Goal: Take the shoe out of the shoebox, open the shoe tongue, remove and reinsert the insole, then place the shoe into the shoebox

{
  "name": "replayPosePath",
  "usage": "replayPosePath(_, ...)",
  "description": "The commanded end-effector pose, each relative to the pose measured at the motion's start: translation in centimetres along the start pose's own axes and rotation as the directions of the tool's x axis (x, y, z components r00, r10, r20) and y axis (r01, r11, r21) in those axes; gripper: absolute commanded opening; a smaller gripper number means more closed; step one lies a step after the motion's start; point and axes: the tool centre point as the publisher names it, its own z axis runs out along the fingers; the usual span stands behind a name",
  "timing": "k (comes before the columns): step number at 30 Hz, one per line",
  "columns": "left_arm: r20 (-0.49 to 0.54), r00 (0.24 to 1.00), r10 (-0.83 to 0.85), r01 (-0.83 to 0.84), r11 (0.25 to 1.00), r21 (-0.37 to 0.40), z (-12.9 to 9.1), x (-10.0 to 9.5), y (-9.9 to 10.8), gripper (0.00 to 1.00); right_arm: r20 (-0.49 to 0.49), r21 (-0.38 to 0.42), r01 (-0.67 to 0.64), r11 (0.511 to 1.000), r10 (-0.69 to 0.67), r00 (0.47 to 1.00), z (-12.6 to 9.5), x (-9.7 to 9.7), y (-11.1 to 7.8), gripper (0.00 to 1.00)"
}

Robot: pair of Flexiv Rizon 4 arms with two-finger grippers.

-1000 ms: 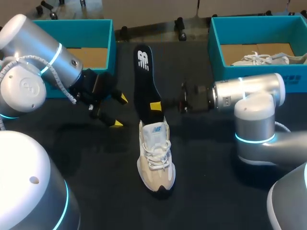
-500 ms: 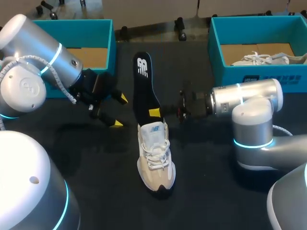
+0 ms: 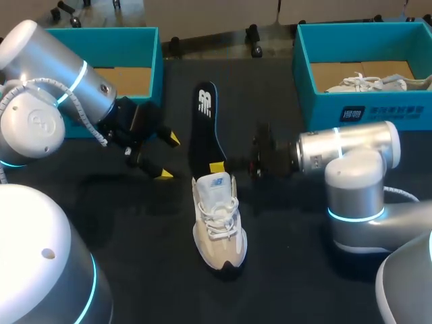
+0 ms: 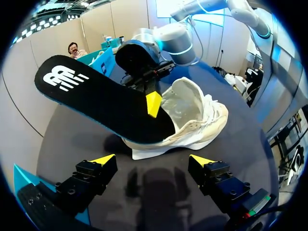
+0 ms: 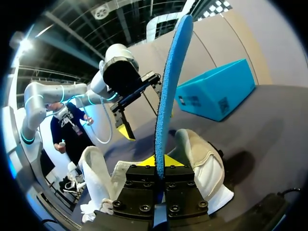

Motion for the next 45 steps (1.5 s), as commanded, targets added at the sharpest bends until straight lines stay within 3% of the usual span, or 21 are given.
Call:
replayPosePath(1, 0.0, 1.0, -0.001, 0.001, 1.0, -0.005, 0.0, 0.0, -0.1, 1.0, 0.015, -0.003, -0.008, 1.0, 0.008, 1.0, 0.2, 0.6, -0.8, 0.0)
replayPosePath(23, 0.0, 1.0, -0.001, 0.001, 1.0, -0.005, 0.0, 0.0, -0.1, 1.0, 0.048, -0.002, -0.017, 1.0, 0.017, 0.999, -0.1, 1.0, -0.7, 0.0)
replayPosePath(35, 0.0, 1.0, -0.001, 0.001, 1.0, -0.005, 0.0, 0.0, -0.1, 1.0, 0.055, -0.006, 0.005, 1.0, -0.005, 0.998, 0.0, 0.9, -0.4, 0.27)
replayPosePath(41, 0.0, 1.0, -0.001, 0.001, 1.0, -0.005, 0.0, 0.0, -0.1, 1.0, 0.063, -0.009, 0.012, 1.0, -0.011, 0.998, 0.0, 1.0, -0.2, 0.26)
replayPosePath(45, 0.0, 1.0, -0.001, 0.001, 1.0, -0.005, 0.0, 0.0, -0.1, 1.0, 0.067, -0.012, 0.013, 1.0, -0.013, 0.998, 0.0, 0.9, -0.2, 0.15)
